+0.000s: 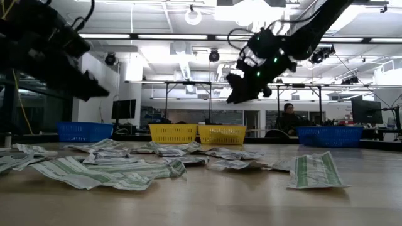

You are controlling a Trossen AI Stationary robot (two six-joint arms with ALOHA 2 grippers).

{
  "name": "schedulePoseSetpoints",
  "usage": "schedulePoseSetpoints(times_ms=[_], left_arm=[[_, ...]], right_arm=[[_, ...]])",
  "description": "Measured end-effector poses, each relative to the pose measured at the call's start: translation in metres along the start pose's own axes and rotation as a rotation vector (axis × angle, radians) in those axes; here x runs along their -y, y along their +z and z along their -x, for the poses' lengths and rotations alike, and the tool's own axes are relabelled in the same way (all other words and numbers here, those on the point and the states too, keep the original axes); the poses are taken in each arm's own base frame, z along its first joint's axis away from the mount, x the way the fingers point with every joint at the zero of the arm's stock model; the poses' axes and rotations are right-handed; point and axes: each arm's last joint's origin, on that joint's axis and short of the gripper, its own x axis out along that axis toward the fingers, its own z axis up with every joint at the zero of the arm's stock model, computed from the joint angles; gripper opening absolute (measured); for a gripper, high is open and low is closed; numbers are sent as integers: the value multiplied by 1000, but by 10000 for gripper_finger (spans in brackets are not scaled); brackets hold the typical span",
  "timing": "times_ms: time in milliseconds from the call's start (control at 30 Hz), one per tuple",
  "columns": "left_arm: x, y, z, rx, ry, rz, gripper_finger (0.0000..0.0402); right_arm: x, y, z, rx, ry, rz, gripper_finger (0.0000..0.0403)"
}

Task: Pick & Place First Aid Supplies
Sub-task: Put the green bandage pack into the right yellow bin

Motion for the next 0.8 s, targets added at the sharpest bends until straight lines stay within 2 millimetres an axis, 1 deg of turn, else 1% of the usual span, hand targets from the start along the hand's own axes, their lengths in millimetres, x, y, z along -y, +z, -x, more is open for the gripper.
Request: schedulePoseSetpoints(times_ms=[167, 367, 533, 800], left_arm=[[-1, -11, 3, -109, 10, 15, 172], [-1, -16, 4, -156, 12, 22, 172], [-1, -15, 4, -154, 11, 21, 172], [-1, -15, 4, -154, 11, 21, 172]], right_arm=[[-12, 17, 38, -15, 48, 28, 176], [-34, 30, 91, -25, 140, 81, 167], [-55, 29, 127, -50, 211, 121, 157], [-85, 18, 163, -82, 258, 160, 145]])
